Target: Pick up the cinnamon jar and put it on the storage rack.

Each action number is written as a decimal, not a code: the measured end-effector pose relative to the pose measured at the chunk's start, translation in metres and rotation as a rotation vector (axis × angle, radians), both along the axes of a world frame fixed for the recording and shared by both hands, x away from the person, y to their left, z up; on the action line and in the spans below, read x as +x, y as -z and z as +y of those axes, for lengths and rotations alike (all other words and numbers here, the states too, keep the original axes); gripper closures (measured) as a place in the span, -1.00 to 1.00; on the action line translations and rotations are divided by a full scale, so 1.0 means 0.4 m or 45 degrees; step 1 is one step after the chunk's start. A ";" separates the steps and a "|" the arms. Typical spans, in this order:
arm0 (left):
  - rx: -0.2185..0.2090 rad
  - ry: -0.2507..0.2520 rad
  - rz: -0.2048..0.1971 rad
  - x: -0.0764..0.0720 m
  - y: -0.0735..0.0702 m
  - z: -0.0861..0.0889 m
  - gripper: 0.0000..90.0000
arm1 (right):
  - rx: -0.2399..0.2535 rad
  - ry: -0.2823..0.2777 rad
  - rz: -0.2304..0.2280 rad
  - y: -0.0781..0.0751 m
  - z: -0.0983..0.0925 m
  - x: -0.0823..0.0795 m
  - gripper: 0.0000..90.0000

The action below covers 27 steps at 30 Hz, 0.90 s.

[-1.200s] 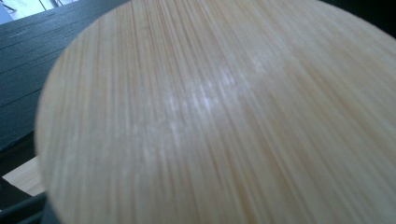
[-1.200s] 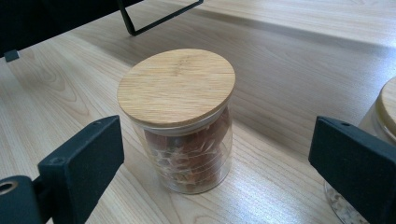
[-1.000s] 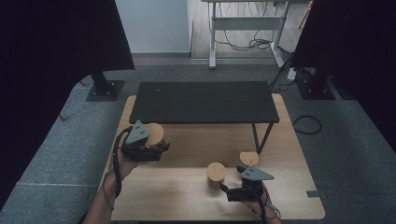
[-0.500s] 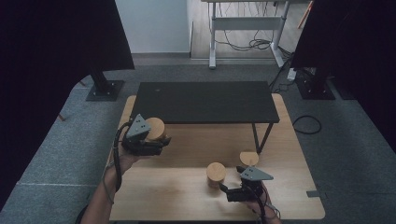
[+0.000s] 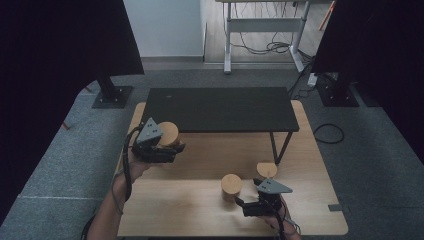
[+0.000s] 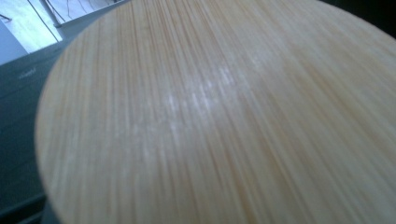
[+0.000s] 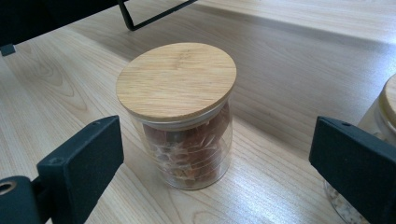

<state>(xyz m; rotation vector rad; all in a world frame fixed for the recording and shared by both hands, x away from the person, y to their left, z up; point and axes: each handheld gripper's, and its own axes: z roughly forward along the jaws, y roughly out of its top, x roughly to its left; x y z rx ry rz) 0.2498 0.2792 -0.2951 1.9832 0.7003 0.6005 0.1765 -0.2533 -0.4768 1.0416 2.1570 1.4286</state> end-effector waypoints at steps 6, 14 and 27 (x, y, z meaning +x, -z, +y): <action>0.000 0.001 -0.009 0.010 -0.014 -0.007 -0.44 | 0.004 -0.005 0.001 -0.001 -0.003 0.001 -0.95; 0.000 -0.003 -0.013 0.022 -0.028 -0.013 -0.44 | 0.005 -0.006 0.002 -0.001 -0.003 0.001 -0.95; 0.030 0.018 -0.021 0.058 -0.054 -0.035 -0.44 | -0.007 -0.030 0.014 0.001 0.005 0.008 -0.95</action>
